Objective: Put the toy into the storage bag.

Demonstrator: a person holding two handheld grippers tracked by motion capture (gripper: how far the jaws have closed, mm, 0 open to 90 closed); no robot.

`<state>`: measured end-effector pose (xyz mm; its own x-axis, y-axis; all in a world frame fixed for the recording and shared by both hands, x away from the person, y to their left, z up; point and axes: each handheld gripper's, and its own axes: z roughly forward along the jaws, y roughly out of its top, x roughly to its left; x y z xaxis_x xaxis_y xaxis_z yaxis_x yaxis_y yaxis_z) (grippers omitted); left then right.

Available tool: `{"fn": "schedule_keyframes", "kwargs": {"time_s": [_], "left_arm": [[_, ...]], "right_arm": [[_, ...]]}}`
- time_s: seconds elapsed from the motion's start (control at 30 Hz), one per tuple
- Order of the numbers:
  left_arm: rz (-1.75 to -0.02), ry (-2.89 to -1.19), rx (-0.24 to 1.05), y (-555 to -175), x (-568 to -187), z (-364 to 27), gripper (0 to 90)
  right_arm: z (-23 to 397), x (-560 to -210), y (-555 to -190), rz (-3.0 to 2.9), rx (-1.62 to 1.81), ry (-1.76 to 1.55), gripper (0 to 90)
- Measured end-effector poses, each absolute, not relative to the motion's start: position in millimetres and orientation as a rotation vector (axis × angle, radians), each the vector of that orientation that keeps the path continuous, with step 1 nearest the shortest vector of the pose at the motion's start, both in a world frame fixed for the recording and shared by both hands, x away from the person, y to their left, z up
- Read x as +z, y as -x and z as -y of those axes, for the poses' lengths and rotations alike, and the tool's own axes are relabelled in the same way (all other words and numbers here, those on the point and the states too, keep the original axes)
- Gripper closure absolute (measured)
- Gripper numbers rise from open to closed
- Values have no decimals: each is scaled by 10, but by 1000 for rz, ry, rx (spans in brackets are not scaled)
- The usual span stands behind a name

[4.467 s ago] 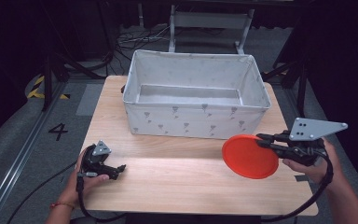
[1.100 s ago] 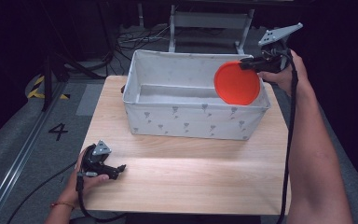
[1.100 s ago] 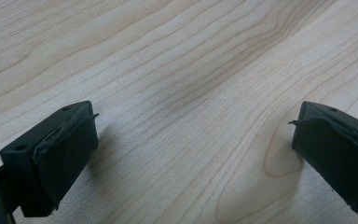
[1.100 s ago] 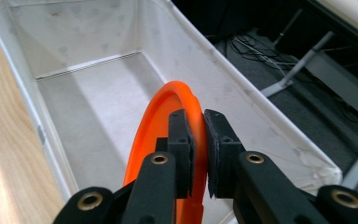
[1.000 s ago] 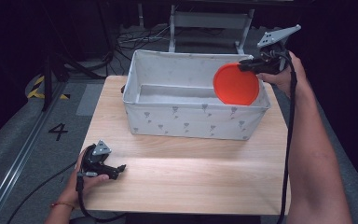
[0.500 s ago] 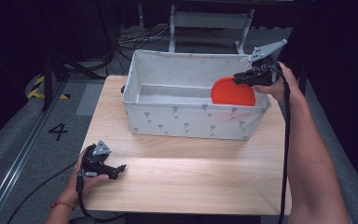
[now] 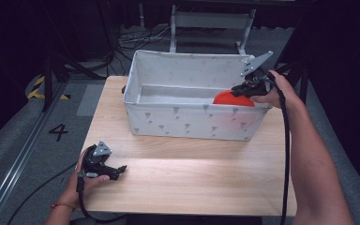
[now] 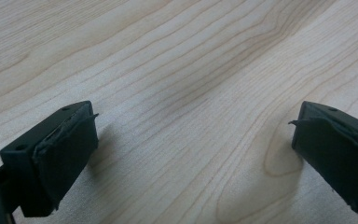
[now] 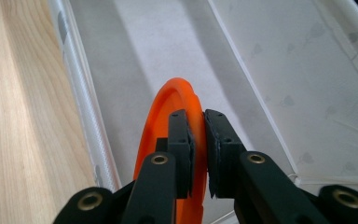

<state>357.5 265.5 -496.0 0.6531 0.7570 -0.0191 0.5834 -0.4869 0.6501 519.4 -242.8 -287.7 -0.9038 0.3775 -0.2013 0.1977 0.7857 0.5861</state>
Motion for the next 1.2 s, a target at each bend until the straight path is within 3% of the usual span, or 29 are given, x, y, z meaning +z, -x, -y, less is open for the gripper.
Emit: {"fn": "schedule_keyframes", "kwargs": {"time_s": [0.8,1.2], "left_arm": [[-1035,-2240,358,-3575,-4960,-2656,6],[-1035,-2239,358,-3575,-4960,-2655,5]], "right_arm": [[2335,-3115,-5271,-2853,352,-354,808],[2354,-3120,-5281,-2865,275,-386,788]]}}
